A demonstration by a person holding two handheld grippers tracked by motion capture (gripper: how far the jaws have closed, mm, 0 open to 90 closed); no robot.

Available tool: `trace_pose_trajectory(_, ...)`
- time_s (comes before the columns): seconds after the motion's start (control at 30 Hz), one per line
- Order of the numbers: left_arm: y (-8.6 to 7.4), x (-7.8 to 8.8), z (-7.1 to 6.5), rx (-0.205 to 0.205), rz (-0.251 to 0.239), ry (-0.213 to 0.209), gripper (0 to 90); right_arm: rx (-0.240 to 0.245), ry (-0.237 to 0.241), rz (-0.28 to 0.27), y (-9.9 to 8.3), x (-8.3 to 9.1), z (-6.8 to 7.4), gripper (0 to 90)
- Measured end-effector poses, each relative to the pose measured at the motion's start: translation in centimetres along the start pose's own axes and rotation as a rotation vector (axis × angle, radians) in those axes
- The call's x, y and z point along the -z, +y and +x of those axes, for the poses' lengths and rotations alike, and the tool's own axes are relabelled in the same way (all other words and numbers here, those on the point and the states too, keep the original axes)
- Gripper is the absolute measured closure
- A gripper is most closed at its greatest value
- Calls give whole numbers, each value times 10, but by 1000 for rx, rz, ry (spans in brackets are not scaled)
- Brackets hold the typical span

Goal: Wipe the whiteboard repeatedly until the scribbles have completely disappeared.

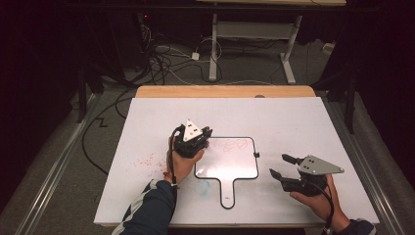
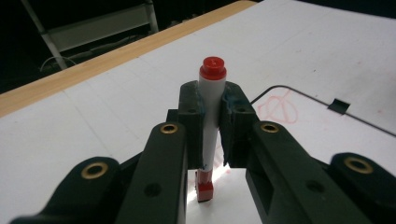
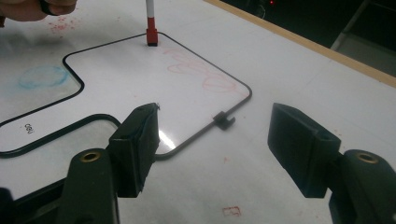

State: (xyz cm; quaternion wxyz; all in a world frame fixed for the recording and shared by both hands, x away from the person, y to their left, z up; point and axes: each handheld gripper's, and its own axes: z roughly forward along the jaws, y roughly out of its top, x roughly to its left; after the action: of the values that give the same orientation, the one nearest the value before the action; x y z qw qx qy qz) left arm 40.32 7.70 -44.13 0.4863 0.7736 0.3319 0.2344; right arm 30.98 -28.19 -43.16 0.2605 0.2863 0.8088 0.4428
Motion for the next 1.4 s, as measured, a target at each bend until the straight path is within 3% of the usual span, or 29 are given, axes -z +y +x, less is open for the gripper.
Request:
trace_pose_trajectory(0.1, 1, -5, -11, 8, -20, -31, 788, -2, 5, 1, -1, 0, 1, 346)
trace_pose_trajectory(0.27, 4, -10, -27, -40, -22, -23, 789, 5, 2, 8, -3, 2, 2, 344)
trace_pose_trajectory(0.37, 3, -7, -20, -37, -11, 10, 789, 0, -8, 4, -4, 4, 1, 344)
trace_pose_trajectory(0.43, 0, -2, -9, -7, -4, 21, 789, -2, -10, 2, -3, 4, 1, 344)
trace_pose_trajectory(0.5, -2, 3, 0, 1, 3, 67, 788, 8, -20, 3, -3, 4, 0, 342)
trace_pose_trajectory(0.53, -6, 5, 9, 27, -10, 86, 788, 8, -21, 4, -3, 4, 0, 341)
trace_pose_trajectory(0.6, -7, 5, 13, 43, -17, 93, 789, 8, -20, 5, -4, 4, -1, 341)
trace_pose_trajectory(0.67, -9, 4, 16, 66, -35, 88, 789, 8, -20, 6, -3, 4, -1, 341)
trace_pose_trajectory(0.83, -4, -9, 3, 58, -55, 45, 789, 15, -19, 5, -2, 3, 0, 342)
trace_pose_trajectory(1.03, 8, -26, -25, 11, -52, -40, 788, 20, -16, 8, -3, 2, 1, 342)
trace_pose_trajectory(1.17, 11, -27, -31, -28, -32, -40, 789, 18, -18, 10, -3, 2, 1, 341)
trace_pose_trajectory(1.27, 10, -23, -19, -30, -15, 21, 788, 25, -30, 14, -4, 4, 0, 342)
trace_pose_trajectory(1.4, 5, -14, 3, -1, -5, 87, 788, 23, -45, 12, -4, 6, -2, 342)
